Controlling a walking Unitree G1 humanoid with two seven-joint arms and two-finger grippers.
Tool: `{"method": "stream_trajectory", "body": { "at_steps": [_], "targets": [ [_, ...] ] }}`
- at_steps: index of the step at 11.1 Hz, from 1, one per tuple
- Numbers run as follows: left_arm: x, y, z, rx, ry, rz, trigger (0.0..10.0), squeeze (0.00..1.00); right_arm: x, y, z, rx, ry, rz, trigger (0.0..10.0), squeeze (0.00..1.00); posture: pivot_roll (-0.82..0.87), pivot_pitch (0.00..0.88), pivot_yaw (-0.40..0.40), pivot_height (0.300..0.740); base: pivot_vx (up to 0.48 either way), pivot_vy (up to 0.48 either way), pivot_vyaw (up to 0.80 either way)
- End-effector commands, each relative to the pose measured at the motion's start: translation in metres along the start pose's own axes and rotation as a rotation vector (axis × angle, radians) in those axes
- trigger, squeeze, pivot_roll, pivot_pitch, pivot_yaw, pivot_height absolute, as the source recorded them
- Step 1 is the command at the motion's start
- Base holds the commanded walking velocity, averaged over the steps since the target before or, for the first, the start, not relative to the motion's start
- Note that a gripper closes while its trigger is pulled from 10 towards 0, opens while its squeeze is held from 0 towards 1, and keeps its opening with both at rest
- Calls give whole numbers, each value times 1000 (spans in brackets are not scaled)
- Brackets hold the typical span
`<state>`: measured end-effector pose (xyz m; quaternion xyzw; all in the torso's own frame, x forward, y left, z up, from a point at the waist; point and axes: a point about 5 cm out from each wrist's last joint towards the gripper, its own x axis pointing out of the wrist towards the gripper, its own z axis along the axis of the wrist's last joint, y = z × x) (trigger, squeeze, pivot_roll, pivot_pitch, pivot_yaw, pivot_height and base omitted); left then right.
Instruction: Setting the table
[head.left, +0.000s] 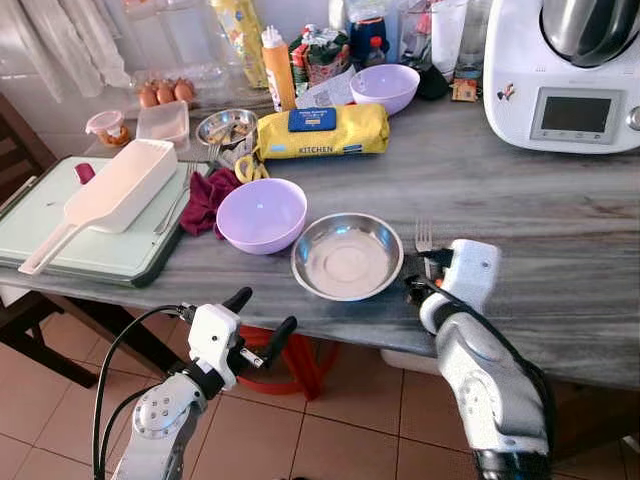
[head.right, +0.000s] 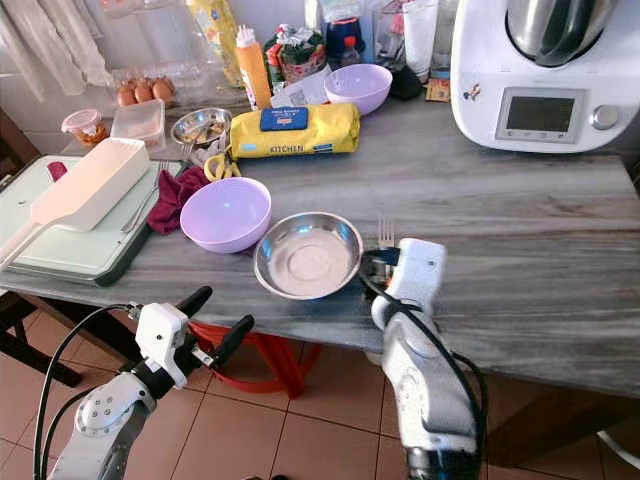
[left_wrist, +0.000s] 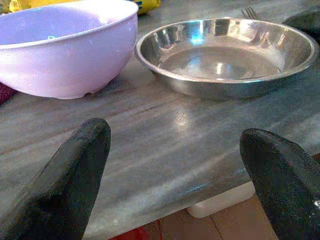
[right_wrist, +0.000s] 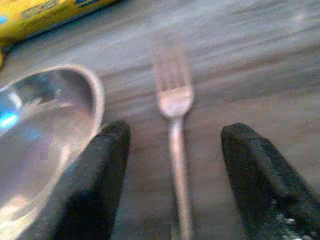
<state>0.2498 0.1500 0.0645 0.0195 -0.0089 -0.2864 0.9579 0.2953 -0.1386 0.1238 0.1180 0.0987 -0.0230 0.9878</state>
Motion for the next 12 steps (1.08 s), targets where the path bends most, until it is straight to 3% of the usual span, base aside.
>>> {"method": "stream_trajectory", "body": {
  "at_steps": [1, 4, 9, 12],
  "targets": [
    [-3, 3, -2, 20, 16, 9, 10000, 0, -3, -3, 2, 9, -19, -24, 10000, 1000, -84, 102, 141, 740, 0, 0, 0],
    [-2, 3, -3, 21, 13, 4, 10000, 0, -7, -2, 13, -29, -79, -22, 10000, 1000, -86, 102, 146, 740, 0, 0, 0],
    [2, 4, -1, 6, -14, 7, 10000, 0, -24, 10, 50, -159, -379, 59, 10000, 1000, -91, 104, 141, 740, 0, 0, 0],
    [0, -5, 8, -84, -75, -98, 10000, 0, -29, -7, 39, -184, -344, 32, 10000, 1000, -90, 104, 138, 740, 0, 0, 0]
  ]
}}
